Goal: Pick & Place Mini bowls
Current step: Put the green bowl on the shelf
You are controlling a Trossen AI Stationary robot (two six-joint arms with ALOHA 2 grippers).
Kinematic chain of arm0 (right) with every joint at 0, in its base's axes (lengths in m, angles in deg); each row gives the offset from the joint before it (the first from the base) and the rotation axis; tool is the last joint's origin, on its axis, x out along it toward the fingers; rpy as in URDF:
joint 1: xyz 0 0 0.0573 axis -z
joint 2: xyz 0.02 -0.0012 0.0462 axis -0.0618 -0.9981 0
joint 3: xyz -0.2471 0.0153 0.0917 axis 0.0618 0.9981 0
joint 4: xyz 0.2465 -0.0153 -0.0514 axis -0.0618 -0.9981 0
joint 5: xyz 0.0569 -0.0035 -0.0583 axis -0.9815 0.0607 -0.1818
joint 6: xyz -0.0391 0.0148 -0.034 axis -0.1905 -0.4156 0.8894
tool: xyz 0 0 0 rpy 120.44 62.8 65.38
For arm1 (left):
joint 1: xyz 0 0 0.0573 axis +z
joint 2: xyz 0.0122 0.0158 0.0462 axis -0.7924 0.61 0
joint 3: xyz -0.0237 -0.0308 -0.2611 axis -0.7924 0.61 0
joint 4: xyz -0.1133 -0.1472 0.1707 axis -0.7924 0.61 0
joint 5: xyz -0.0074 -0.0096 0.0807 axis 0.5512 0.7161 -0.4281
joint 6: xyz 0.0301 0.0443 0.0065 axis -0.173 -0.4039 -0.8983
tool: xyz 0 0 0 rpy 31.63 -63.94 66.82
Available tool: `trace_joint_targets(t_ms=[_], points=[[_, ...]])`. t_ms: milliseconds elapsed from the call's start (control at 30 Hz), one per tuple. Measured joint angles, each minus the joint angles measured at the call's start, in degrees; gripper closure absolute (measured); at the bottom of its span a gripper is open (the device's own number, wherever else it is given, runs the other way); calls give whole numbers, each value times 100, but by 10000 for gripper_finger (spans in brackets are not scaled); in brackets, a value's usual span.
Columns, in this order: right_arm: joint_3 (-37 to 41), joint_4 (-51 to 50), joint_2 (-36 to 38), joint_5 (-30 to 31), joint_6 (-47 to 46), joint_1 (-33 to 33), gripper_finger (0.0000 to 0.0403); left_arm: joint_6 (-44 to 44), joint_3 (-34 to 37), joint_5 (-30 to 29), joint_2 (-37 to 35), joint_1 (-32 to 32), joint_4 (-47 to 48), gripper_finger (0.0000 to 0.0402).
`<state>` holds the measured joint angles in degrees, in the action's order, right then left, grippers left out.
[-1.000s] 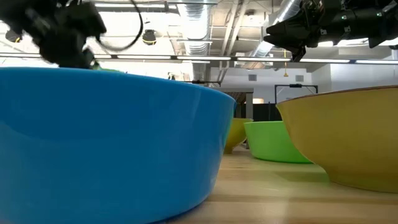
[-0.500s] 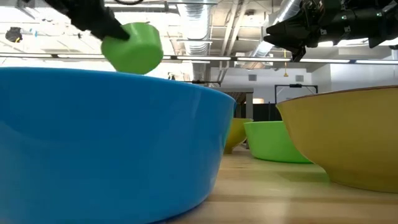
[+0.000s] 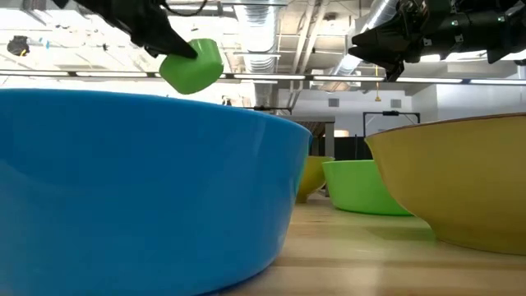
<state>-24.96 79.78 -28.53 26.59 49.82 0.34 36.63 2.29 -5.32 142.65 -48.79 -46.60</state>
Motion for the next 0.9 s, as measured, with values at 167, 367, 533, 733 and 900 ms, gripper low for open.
trace_joint_targets(t_ms=[167,367,533,733,900], points=[[1,0,0,0,2,0,280,-123,0,346,2,592,0,392],[-1,2,0,0,0,0,280,-128,0,691,2,1004,0,391],[-1,44,1,1,2,0,280,-266,2,871,2,1162,0,393],[-1,46,2,2,5,0,280,-272,1,1006,87,1341,-27,394],[-1,165,2,3,8,2,280,-533,2,1003,365,1514,-94,393]])
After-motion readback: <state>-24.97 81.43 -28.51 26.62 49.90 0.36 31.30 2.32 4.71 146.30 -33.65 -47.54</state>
